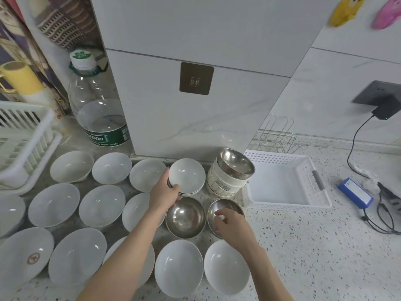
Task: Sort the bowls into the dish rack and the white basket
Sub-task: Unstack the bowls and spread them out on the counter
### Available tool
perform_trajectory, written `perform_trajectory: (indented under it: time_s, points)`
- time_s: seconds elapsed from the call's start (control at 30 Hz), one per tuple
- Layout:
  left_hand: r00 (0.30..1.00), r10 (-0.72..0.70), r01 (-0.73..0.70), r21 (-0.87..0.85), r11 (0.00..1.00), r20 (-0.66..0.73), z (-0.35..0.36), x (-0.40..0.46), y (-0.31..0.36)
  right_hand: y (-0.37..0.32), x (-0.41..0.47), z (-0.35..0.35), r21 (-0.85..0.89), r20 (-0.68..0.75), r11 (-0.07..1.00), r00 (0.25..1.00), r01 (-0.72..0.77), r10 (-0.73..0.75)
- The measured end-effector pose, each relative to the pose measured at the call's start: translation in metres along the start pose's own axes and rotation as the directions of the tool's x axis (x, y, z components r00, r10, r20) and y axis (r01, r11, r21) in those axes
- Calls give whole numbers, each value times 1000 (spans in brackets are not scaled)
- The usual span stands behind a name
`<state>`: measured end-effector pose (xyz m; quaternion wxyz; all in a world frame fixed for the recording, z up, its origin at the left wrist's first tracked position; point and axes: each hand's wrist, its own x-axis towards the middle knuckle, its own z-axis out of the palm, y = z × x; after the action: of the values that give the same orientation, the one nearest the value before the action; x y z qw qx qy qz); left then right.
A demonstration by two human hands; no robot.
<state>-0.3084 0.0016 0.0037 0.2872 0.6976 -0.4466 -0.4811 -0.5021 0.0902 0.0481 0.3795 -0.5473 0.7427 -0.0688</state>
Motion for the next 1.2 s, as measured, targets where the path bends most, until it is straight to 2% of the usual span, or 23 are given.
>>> perform_trajectory:
  time_s: [0.23,0.43,0.57,0.77,0.97,1.07,1.2]
  points:
    - [998,52,-52,-6,999,29,-5,10,-1,-6,8,13,-40,-36,999,999,-21,20]
    - [991,96,-102,72,992,90,-11,12,8,-11,16,14,-63,-35,997,999,-34,32]
    - [991,84,-89,44,995,106,-13,16,13,-12,20,16,-61,-31,997,999,-42,40]
    - [989,28,-20,-60,998,142,-19,19,11,-18,23,17,-50,-38,998,999,-37,35]
    - [984,-4,40,-202,979,178,-43,9,10,-28,34,18,52,-98,998,994,-38,43]
    - [987,-53,102,-329,939,153,-60,2,4,-38,42,22,154,-114,988,992,-29,47]
    - [985,-117,165,-494,854,126,-78,-6,-7,-54,56,30,208,-141,975,984,-74,105]
